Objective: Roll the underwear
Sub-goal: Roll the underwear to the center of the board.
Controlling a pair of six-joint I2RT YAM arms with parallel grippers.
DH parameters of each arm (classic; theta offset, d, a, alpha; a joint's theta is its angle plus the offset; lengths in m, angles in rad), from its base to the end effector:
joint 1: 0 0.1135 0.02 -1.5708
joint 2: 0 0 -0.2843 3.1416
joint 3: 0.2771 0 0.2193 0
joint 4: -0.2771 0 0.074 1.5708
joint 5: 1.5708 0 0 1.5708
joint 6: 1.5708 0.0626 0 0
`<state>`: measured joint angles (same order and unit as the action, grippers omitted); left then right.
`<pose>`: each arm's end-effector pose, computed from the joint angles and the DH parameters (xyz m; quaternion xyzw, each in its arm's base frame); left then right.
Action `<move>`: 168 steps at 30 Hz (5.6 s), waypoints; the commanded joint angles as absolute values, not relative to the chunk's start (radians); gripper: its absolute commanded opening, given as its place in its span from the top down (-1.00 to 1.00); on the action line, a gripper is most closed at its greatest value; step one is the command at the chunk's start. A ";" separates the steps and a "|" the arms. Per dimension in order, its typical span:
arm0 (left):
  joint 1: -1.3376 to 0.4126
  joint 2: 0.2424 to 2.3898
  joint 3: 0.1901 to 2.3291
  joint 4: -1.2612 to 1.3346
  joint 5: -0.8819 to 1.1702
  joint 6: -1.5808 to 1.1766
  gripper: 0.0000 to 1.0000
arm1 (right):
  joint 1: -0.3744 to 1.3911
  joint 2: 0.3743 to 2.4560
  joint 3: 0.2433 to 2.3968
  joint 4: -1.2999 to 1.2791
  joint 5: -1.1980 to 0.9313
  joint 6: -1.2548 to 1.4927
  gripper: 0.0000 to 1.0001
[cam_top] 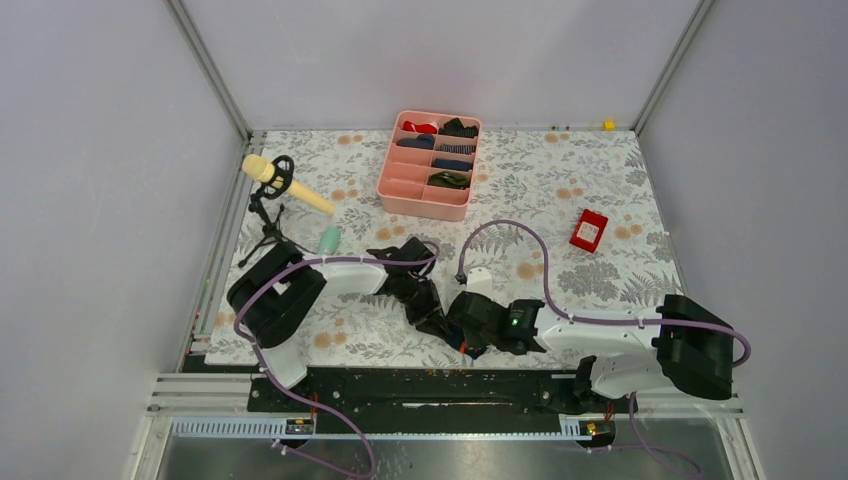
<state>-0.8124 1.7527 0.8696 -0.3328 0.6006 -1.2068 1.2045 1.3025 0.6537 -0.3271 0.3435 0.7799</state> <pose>0.1774 -0.2387 0.1504 0.1330 -0.9323 0.2977 0.1568 0.0997 0.2011 0.1979 -0.1495 0.9314 0.1524 0.2947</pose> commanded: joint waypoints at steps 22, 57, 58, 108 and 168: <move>-0.822 1.526 0.613 0.089 0.557 -1.306 -0.54 | 1.036 1.236 0.389 0.085 0.015 0.651 0.77; -0.789 1.473 0.481 0.072 0.390 -1.386 -0.31 | 0.885 1.322 0.423 0.138 -0.189 0.560 0.78; -0.790 1.485 0.487 0.072 0.385 -1.382 -0.29 | 0.885 1.325 0.424 0.138 -0.191 0.559 0.78; -0.787 1.590 0.732 -0.264 0.442 -1.285 0.78 | 1.436 1.357 0.848 -0.364 0.509 0.389 -0.12; -0.724 1.339 0.574 -0.156 0.471 -1.254 -0.62 | 0.931 1.254 0.326 0.270 -0.378 0.654 1.00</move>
<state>-0.7250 1.3849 0.5762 -0.1337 0.4835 -1.3125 1.0019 1.1984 0.3592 0.2142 -0.1658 0.5964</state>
